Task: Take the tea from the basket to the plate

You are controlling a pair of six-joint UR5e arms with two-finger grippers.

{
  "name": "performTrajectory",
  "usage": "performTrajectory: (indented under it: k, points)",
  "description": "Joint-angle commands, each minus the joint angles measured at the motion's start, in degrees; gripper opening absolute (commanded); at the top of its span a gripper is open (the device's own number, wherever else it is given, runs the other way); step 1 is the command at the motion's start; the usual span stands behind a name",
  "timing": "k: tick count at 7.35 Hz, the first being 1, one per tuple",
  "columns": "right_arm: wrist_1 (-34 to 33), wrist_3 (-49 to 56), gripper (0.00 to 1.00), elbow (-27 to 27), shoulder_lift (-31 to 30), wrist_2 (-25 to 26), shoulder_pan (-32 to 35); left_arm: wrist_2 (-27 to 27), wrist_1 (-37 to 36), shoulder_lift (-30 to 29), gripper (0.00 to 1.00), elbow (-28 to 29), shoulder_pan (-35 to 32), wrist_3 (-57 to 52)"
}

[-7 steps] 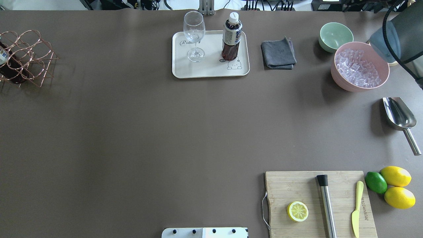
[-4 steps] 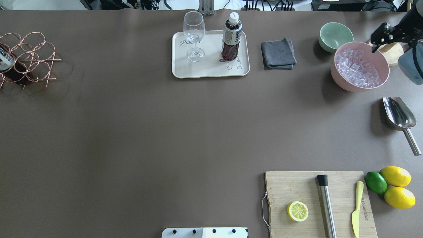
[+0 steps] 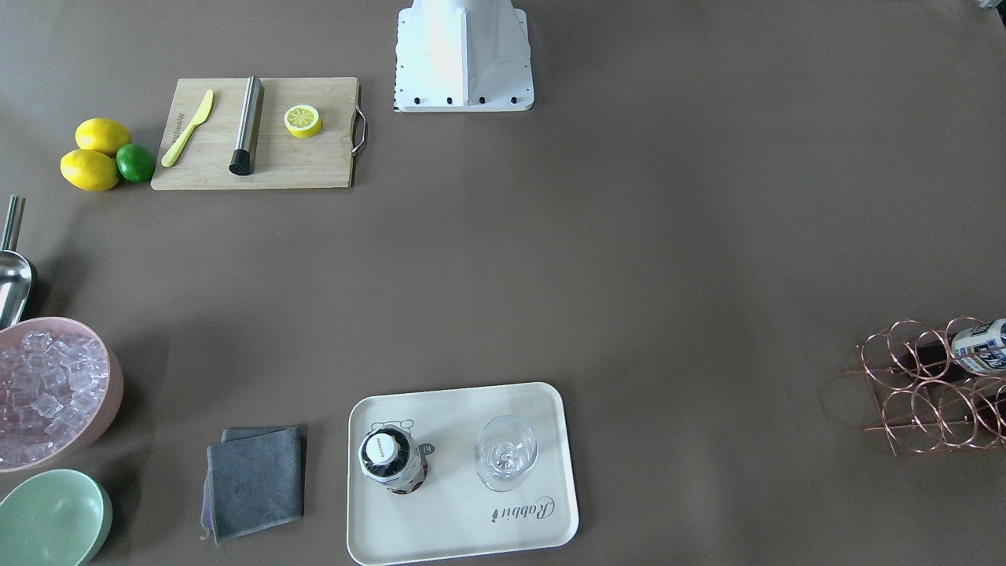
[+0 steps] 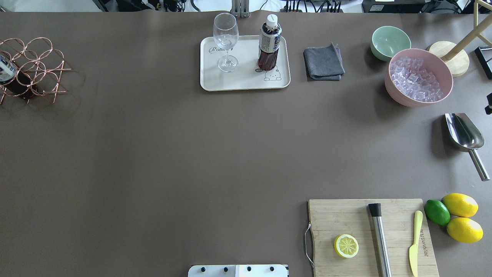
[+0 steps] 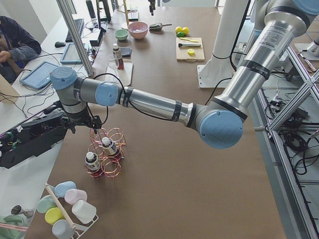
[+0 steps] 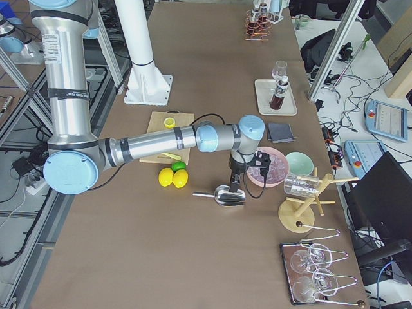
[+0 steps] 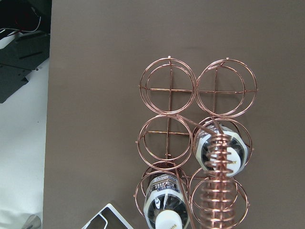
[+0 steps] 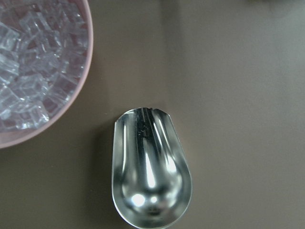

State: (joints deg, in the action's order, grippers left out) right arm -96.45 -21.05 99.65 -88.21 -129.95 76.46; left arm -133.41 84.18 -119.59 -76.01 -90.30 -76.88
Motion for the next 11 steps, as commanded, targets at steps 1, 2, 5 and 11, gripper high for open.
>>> performTrajectory:
  k: [1, 2, 5, 11]
  points:
    - [7.84, 7.25, 1.00, -4.99, -6.52, -5.31, 7.72, -6.31, -4.62, 3.90, 0.98, -4.64, -2.32, 9.23]
    - [7.94, 7.43, 1.00, -4.90, -6.89, -5.05, 9.13, -6.51, -4.72, 7.93, 0.98, -8.50, -4.25, 18.08]
    - [7.33, 9.71, 1.00, -3.50, -8.81, -5.31, 14.75, -8.62, -4.90, 18.05, 0.98, -15.38, -8.57, 44.80]
    - [-0.06, 15.25, 1.00, 0.29, -7.94, -1.71, 13.02, -2.33, -20.19, 19.83, 0.98, -15.92, -7.70, 63.43]
